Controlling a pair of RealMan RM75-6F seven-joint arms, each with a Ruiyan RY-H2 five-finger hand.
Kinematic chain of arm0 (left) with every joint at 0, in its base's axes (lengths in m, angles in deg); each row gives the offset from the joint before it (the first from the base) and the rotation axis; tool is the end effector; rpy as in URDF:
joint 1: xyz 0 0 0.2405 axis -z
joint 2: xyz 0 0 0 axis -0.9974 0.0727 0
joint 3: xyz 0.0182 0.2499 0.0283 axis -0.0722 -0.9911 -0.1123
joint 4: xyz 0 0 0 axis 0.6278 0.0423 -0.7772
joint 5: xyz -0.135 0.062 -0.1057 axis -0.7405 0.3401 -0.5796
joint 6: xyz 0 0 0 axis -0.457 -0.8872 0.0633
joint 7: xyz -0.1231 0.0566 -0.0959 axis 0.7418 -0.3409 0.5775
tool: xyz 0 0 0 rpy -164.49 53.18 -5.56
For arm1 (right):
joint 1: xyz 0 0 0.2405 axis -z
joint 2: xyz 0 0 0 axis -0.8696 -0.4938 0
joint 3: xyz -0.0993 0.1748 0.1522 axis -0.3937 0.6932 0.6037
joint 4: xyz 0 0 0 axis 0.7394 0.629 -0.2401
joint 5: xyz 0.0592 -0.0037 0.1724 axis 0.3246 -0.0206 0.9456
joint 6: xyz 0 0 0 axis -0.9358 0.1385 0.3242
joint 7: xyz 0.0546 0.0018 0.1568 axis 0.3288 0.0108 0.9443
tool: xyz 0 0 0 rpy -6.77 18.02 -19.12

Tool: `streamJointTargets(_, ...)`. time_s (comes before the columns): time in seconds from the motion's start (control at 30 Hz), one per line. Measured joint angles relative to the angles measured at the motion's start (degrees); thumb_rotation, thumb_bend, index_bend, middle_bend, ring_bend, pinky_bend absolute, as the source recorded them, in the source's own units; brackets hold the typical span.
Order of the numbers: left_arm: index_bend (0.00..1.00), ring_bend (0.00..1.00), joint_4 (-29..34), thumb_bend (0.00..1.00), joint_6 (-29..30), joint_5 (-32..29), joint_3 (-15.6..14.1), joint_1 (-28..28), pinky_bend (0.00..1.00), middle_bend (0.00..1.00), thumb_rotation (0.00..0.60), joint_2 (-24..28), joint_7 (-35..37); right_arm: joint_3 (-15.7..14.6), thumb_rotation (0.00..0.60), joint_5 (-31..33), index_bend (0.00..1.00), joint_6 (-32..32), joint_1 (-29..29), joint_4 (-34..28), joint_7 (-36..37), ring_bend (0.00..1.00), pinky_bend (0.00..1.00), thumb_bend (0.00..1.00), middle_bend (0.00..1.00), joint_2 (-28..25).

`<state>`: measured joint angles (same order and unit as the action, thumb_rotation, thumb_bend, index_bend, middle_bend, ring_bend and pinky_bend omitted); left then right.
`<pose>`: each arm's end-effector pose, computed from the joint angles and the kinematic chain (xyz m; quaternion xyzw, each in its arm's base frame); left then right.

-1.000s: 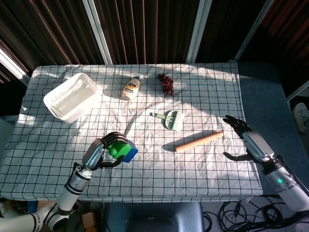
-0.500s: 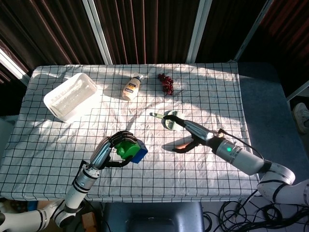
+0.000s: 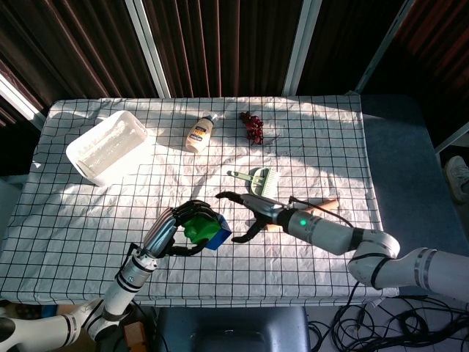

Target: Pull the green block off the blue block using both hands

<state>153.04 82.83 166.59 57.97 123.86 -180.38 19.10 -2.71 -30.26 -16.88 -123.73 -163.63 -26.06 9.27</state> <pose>-0.0871 0.3028 0.0253 -0.5822 -0.4220 -0.6857 0.1132 -0.0352 -0.3542 0.0566 0.6941 -0.6504 0.2955 0.0887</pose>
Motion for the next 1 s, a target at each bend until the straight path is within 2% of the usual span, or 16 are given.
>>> streamJointTargets(0.23,0.61,0.52,-0.6,0.73,0.2,0.1,-0.3,0.4,0.9,0.54,0.6,0.0,0.5,1.2,0.6,3.4,0.0,0.5,-0.5,1.3,-2.0,0.0,0.08,0.15,0.0,3.9)
streamJointTargets(0.37,0.61,0.52,-0.9,0.73,0.6,0.1,-0.4,0.3,0.9,0.54,0.6,0.0,0.2,2.3,0.6,4.5,0.02,-0.3,0.1,1.5,-2.7,0.0,0.1,0.15,0.05,5.0)
streamJointTargets(0.43,0.61,0.52,-0.9,0.73,0.6,0.1,-0.4,0.4,0.9,0.54,0.6,0.1,0.3,2.7,0.6,5.0,0.09,-0.5,0.4,1.6,-2.9,0.02,0.13,0.15,0.1,5.5)
streamJointTargets(0.5,0.61,0.52,-0.9,0.73,0.5,0.0,-0.4,0.6,0.9,0.54,0.6,0.2,0.3,3.0,0.6,5.3,0.25,-0.1,0.5,1.6,-3.2,0.12,0.16,0.15,0.2,5.7)
streamJointTargets(0.67,0.61,0.52,-1.2,0.73,0.6,0.0,-0.5,0.8,0.9,0.54,0.6,0.2,0.7,3.6,0.6,5.6,0.48,1.3,0.8,2.0,-3.9,0.29,0.22,0.16,0.34,6.6)
streamJointTargets(0.8,0.61,0.52,-1.5,0.73,0.7,-0.2,-0.5,0.9,0.9,0.54,0.6,0.3,1.1,4.4,0.6,5.6,0.62,1.8,1.3,2.4,-4.7,0.37,0.26,0.18,0.43,7.2)
streamJointTargets(1.0,0.61,0.52,-1.6,0.73,0.8,-0.1,-0.6,1.1,0.9,0.54,0.6,0.5,1.8,5.5,0.6,5.8,0.74,1.1,2.4,2.9,-5.7,0.42,0.31,0.26,0.52,7.9)
